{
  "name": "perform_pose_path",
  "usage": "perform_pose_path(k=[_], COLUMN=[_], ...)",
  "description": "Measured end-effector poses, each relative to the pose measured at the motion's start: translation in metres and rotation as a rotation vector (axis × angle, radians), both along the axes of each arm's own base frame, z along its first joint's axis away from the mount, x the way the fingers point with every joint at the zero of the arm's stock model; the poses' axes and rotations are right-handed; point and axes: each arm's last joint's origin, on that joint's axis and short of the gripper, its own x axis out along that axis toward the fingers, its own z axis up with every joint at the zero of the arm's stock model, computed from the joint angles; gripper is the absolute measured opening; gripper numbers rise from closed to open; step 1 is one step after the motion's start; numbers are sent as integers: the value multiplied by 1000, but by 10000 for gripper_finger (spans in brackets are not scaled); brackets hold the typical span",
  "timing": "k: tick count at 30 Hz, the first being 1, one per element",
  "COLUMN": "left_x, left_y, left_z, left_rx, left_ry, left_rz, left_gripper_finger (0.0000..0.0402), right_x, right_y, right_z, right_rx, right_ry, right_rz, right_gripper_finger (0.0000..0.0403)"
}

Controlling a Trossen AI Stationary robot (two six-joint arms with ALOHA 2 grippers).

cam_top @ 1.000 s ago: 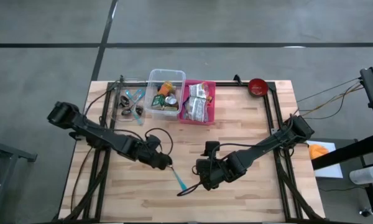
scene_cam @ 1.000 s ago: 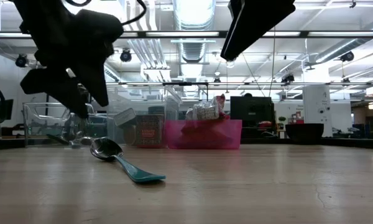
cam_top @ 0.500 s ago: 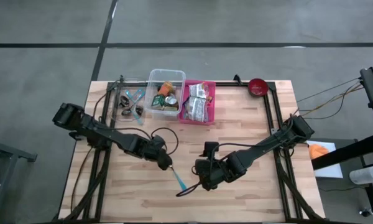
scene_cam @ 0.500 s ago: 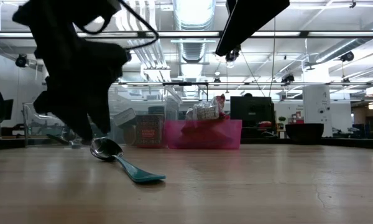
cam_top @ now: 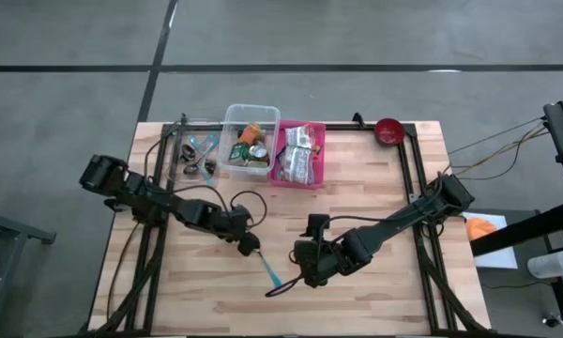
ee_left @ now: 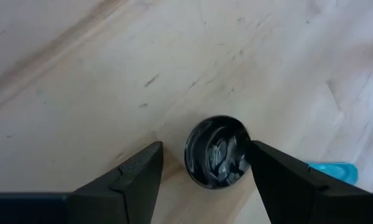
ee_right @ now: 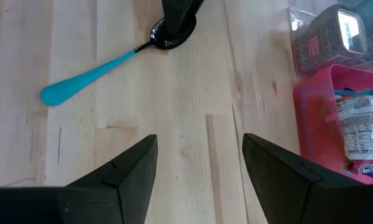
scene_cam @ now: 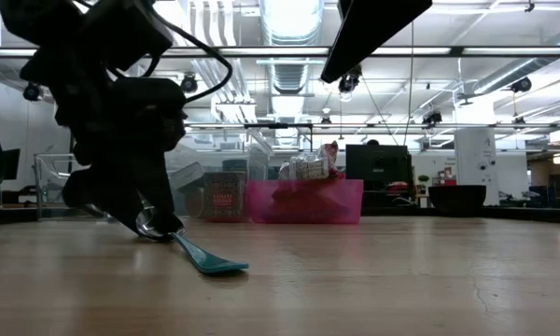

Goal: Pick & Place Food Item
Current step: Put the blue spoon into the left transparent bin

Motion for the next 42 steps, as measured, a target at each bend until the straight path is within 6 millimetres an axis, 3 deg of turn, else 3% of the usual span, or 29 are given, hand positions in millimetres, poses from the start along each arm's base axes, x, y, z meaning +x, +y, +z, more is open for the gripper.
perform_pose_path(k=[10,13,24,28,42], left_x=[-2,-2,-3,-1,3], left_y=[0,0,0,0,-1], left_z=[-4,-5,-6,-4,-1], left_rx=[-31,-29,-44,-52,-45], left_ry=[-52,-48,-36,-59,-113], left_rz=[-7,-9,-15,-10,-19], left_gripper_finger=[243,227,53,10,1], right_x=[2,2,2,2,3], right_y=[1,1,1,1,2], right_z=[1,1,1,1,2], right_rx=[11,12,12,13,22], right_ry=[-20,-22,-23,-24,-41], right_rz=[0,0,0,0,0], right_gripper_finger=[235,235,235,235,235])
